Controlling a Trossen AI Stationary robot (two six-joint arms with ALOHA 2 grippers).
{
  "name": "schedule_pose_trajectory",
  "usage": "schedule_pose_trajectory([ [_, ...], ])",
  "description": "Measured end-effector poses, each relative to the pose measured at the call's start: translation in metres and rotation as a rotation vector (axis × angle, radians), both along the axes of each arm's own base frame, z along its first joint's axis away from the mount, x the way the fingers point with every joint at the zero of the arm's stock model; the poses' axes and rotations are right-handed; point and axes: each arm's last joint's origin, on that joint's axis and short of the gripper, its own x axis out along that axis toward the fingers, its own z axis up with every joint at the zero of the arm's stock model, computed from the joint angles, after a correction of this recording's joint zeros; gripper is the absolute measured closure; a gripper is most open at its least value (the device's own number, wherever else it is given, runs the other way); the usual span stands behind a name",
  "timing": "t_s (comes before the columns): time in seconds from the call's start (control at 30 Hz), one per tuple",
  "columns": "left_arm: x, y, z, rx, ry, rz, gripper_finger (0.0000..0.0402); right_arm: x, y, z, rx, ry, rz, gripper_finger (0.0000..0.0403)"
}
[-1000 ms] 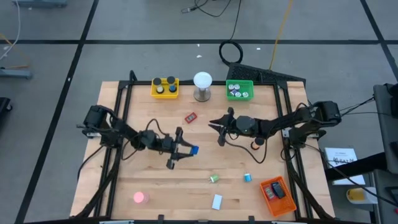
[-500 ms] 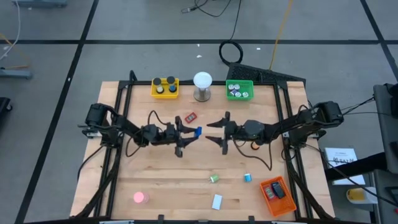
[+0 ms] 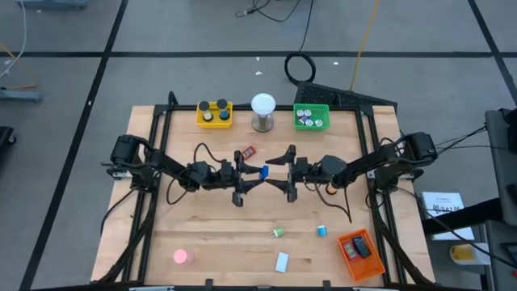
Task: Pick & Place Office items
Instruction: Put the blue digital timer into the orange bin
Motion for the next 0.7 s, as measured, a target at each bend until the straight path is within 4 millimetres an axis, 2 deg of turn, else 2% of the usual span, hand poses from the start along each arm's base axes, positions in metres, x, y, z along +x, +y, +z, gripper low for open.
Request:
schedule_pose_trajectory([
  [0.43, 0.000, 0.001, -0.001, -0.004, 0.009, 0.021, 0.0244, 0.019, 0.000, 0.002, 0.037, -0.056, 0.031, 0.0136],
  [0.57, 0.001, 0.001, -0.001, -0.002, 0.015, 0.022, 0.0238, 0.020, 0.000, 0.006, 0.020, -0.078, 0.027, 0.0168],
  [0.7, 0.001, 0.001, -0.002, -0.004, 0.020, 0.038, 0.0234, 0.019, 0.002, 0.007, 0.019, -0.093, 0.029, 0.0220],
])
